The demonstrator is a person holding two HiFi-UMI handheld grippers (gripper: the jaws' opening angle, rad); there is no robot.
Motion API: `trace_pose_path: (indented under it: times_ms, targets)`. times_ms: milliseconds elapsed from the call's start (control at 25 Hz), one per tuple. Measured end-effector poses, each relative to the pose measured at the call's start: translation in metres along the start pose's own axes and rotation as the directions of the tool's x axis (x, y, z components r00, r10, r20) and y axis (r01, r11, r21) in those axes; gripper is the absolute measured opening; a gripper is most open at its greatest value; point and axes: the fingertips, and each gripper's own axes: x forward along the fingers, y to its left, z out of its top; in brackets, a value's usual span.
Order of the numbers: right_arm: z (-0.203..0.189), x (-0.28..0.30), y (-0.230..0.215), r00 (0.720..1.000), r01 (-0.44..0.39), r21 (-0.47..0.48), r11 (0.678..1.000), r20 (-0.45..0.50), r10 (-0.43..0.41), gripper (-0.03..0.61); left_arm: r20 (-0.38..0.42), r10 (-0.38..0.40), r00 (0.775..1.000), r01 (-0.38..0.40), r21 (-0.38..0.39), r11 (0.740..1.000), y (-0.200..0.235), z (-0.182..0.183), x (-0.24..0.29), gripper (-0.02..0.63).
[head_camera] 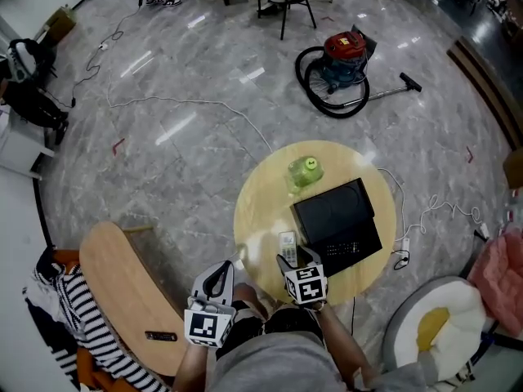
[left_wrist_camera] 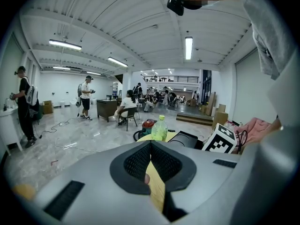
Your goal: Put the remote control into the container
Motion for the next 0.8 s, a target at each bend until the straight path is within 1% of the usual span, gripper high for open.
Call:
trace_pose_path:
  times_ms: [360, 560, 800]
  targets:
    - [-0.014, 0.018, -0.009, 0.996, 0.073, 0.023, 0.997, -0.054, -0.072, 0.255, -0.005, -0.003, 1.0, 0.003, -0.021, 1.0, 0.009, -0.004, 0.001, 0.008]
    - [-0.016, 0.029, -0.01, 0.992, 0.102, 0.039, 0.994, -0.081, -0.098, 0.255, -0.011, -0.018, 1.0, 0.017, -0.02, 1.0, 0.022, -0.005, 0.002, 0.008]
    - [-0.022, 0.044, -0.015, 0.985, 0.136, 0.035, 0.99, -0.111, -0.131, 0.254, -0.003, -0.013, 1.0, 0.013, -0.008, 1.0, 0.032, -0.001, 0.004, 0.008]
